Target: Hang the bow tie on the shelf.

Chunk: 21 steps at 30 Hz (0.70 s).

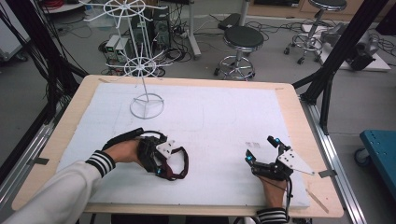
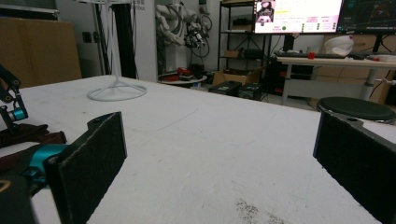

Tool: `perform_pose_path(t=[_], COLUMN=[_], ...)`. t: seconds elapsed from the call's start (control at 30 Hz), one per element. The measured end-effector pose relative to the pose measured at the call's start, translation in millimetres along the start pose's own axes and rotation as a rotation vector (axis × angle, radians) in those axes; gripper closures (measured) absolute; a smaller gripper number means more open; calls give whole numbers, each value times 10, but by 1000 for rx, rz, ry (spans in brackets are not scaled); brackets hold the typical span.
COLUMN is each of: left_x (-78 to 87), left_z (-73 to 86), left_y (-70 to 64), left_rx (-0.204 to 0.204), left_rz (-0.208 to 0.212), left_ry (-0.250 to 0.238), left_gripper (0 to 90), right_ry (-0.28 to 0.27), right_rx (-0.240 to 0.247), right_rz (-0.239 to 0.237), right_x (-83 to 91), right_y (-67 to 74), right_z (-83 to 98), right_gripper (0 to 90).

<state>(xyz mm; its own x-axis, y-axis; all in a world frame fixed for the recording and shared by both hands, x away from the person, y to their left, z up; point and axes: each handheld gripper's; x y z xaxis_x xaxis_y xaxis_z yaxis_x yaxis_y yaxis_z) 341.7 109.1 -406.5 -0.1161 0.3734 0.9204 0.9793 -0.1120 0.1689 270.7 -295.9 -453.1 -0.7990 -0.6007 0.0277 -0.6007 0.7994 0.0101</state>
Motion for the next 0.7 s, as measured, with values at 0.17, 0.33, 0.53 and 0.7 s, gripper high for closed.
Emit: perform_pose_path(t=[0.17, 0.33, 0.53, 0.7], left_x=[4, 6, 7, 9], left_z=[-8, -10, -12, -17], left_y=[-5, -14, -26, -43], left_rx=[4, 10, 14, 43], left_rz=[-18, -26, -42, -65], left_ry=[12, 14, 20, 26], left_gripper=[525, 536, 604, 648], right_ry=[2, 2, 1, -1], right_rx=[-3, -6, -1, -2], right_rz=[0, 0, -1, 0], right_x=[1, 2, 1, 2], right_y=[3, 4, 2, 3], right_z=[1, 0, 0, 1], right_gripper=[19, 19, 19, 19])
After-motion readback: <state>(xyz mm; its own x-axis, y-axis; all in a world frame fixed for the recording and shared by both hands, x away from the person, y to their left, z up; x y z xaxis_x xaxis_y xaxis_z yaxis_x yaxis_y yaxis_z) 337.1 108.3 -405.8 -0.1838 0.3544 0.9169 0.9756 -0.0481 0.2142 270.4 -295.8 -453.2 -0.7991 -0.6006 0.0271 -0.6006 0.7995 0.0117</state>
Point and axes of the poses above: each handheld gripper's, and its own axes: x roughly backward along the jaws, z roughly out of its underside, y roughly to its left, and after that the axes turned 5 degrees about -z, right-handed
